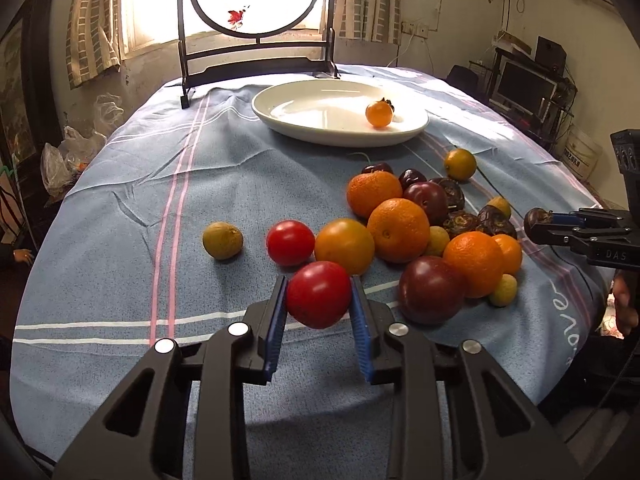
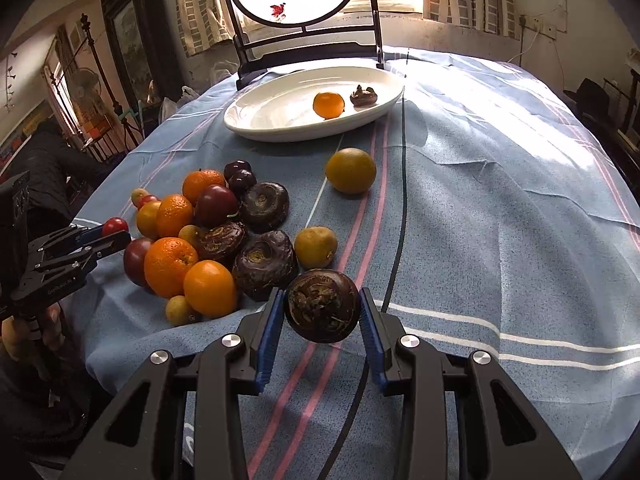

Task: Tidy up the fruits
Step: 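Grasp a red tomato with the left tool while the right tool grasps a dark brown fruit, then lower the tomato onto the plate with the left tool while the right tool releases its brown fruit there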

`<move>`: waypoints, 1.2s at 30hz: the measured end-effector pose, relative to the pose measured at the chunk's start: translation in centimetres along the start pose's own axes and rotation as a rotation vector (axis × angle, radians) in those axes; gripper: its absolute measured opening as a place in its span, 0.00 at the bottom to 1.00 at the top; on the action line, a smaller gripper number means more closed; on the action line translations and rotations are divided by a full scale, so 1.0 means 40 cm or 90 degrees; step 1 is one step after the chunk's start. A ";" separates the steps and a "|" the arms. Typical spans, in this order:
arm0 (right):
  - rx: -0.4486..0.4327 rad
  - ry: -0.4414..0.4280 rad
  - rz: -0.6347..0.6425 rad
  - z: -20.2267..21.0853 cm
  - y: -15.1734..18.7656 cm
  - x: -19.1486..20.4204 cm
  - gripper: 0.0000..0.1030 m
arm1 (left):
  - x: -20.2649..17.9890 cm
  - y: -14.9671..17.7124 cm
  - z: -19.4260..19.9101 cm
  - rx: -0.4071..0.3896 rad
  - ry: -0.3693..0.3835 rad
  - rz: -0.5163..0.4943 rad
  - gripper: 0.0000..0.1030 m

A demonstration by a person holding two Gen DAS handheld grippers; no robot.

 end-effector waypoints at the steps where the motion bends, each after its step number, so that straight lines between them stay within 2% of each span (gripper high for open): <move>1: -0.004 -0.006 0.001 0.009 -0.004 0.005 0.37 | 0.001 -0.006 0.014 -0.008 -0.002 0.000 0.28; 4: -0.022 -0.036 0.003 0.040 -0.027 0.024 0.37 | 0.003 -0.037 0.052 -0.035 -0.007 0.000 0.28; 9: -0.064 -0.050 0.013 0.080 -0.088 0.037 0.37 | 0.001 -0.109 0.077 -0.069 -0.004 -0.001 0.28; 16: -0.085 -0.052 0.008 0.058 -0.247 0.046 0.37 | 0.016 -0.255 -0.011 -0.073 0.023 0.000 0.28; 19: -0.080 -0.064 -0.004 0.007 -0.346 0.063 0.37 | 0.046 -0.323 -0.090 -0.064 0.034 0.017 0.29; 23: -0.050 -0.068 -0.016 -0.115 -0.456 0.092 0.37 | 0.096 -0.384 -0.217 -0.023 0.035 0.044 0.29; 28: -0.004 -0.067 -0.032 -0.279 -0.523 0.127 0.37 | 0.122 -0.406 -0.364 0.042 0.039 0.055 0.29; 30: 0.001 -0.065 -0.036 -0.308 -0.538 0.136 0.42 | 0.128 -0.406 -0.393 0.062 0.045 0.067 0.33; 31: -0.011 -0.061 -0.037 -0.305 -0.547 0.137 0.50 | 0.138 -0.408 -0.393 0.065 0.039 0.078 0.42; 34: -0.046 -0.065 -0.033 -0.250 -0.549 0.139 0.51 | 0.164 -0.429 -0.319 0.014 0.044 0.113 0.54; 36: -0.061 -0.061 -0.020 -0.201 -0.524 0.132 0.51 | 0.174 -0.426 -0.251 -0.014 0.030 0.106 0.56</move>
Point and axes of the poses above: each gripper's, at about its wrist camera, not at the fingertips, and z roughly against the way its jaws point, x to its left, y to its underside, the point moved 10 cm from there along -z, roughly the way its jaws point, and after that the axes turned 15 degrees about -z, right-handed, at the moved point
